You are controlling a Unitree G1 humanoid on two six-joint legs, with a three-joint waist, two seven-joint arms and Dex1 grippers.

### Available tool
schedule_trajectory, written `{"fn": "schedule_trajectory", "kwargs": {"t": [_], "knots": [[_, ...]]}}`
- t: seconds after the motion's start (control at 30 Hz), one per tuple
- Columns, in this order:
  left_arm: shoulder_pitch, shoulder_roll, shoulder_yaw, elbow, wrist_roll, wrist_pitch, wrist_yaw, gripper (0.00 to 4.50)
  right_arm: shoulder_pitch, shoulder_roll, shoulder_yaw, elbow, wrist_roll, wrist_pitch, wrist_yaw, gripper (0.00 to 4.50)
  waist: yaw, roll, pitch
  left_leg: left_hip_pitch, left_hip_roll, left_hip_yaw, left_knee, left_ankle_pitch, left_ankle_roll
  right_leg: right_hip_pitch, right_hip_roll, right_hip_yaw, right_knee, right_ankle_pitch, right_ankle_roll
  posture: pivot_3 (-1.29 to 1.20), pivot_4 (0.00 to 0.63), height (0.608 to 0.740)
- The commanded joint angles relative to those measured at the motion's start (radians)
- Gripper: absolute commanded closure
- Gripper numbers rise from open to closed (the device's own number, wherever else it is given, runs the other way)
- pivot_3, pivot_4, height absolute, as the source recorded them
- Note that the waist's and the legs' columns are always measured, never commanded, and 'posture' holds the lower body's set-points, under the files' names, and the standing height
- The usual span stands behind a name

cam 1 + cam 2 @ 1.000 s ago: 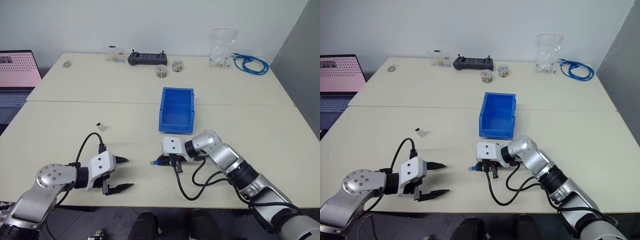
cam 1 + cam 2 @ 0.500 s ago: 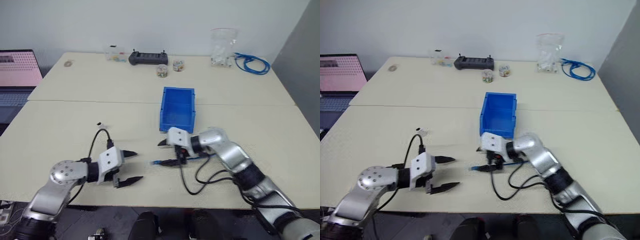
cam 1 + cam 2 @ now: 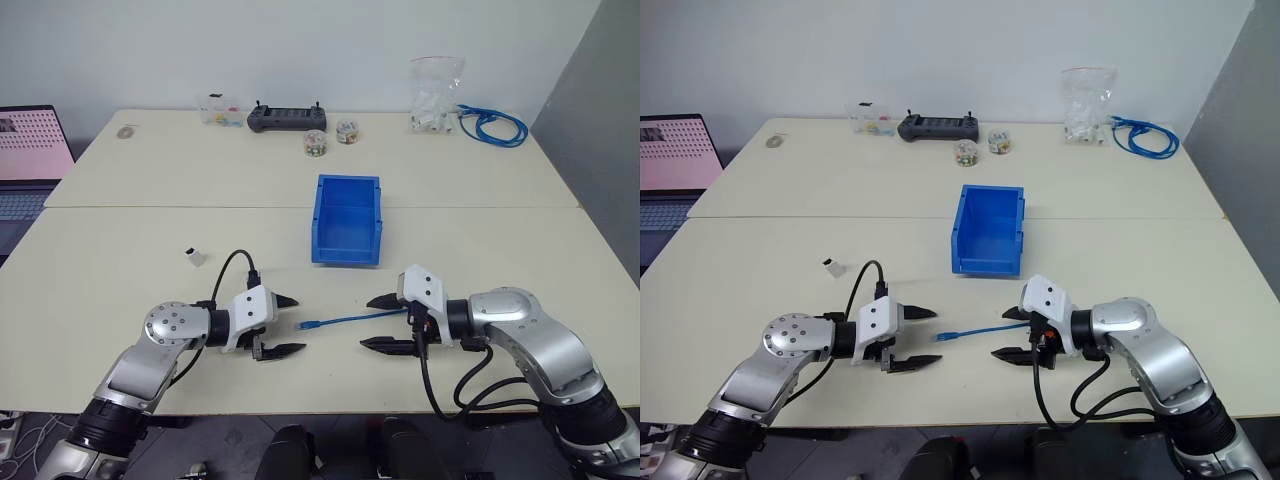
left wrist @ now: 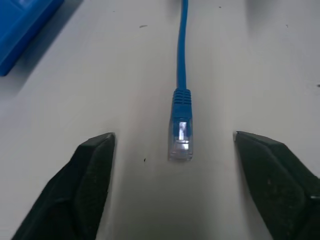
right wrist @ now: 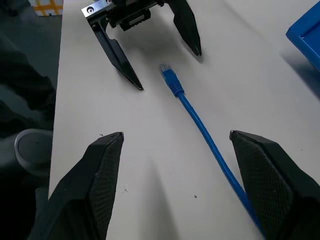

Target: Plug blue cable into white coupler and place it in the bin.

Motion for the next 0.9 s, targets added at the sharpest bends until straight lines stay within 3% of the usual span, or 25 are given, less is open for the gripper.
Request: {"fn": "schedule_trajectory", "kwargs": {"t": [0.03, 0.43, 0.57, 0.7, 0.9], "knots": [[-0.006, 0.025, -0.035, 0.03, 0.055, 0.006, -0.014, 1.6, 0.009, -0.005, -0.039, -0.056, 0.042, 0.011, -0.041, 0.89, 0.0, 0.0, 0.0, 0.001, 0.0, 0.0, 0.0, 0.0, 0.0, 0.001, 0.0, 0.0, 0.0, 0.0, 0.0, 0.0, 0.15, 0.74], [-0.023, 0.032, -0.071, 0.043, 0.107, 0.025, 0.005, 4.27, 0.092, -0.051, -0.08, -0.104, 0.099, -0.11, -0.059, 0.89, -0.003, 0.0, 0.0, 0.004, 0.0, -0.001, 0.0, 0.0, 0.0, 0.004, 0.0, 0.0, -0.001, -0.003, 0.005, 0.0, 0.15, 0.74], [-0.039, 0.012, -0.073, 0.008, 0.063, 0.076, -0.013, 4.27, 0.116, -0.071, -0.132, -0.14, 0.189, -0.06, -0.048, 0.89, -0.003, 0.0, 0.0, 0.006, 0.0, -0.001, 0.0, 0.0, 0.0, 0.007, 0.0, 0.0, -0.001, -0.003, 0.005, 0.0, 0.15, 0.74], [-0.099, -0.059, -0.032, -0.084, -0.091, 0.268, -0.015, 4.27, 0.129, -0.065, -0.222, -0.199, 0.363, 0.06, -0.074, 0.89, 0.002, 0.0, 0.0, 0.006, 0.0, -0.001, 0.0, 0.0, 0.0, 0.008, 0.0, -0.001, -0.001, -0.003, 0.005, 0.0, 0.15, 0.74], [-0.235, -0.154, 0.117, -0.169, -0.429, 0.675, 0.029, 4.27, 0.165, 0.002, -0.296, -0.264, 0.537, 0.142, -0.208, 0.89, 0.005, -0.003, 0.001, 0.001, 0.0, -0.004, 0.001, 0.0, 0.0, 0.005, 0.0, -0.003, -0.002, -0.003, 0.005, 0.0, 0.15, 0.74]]}}
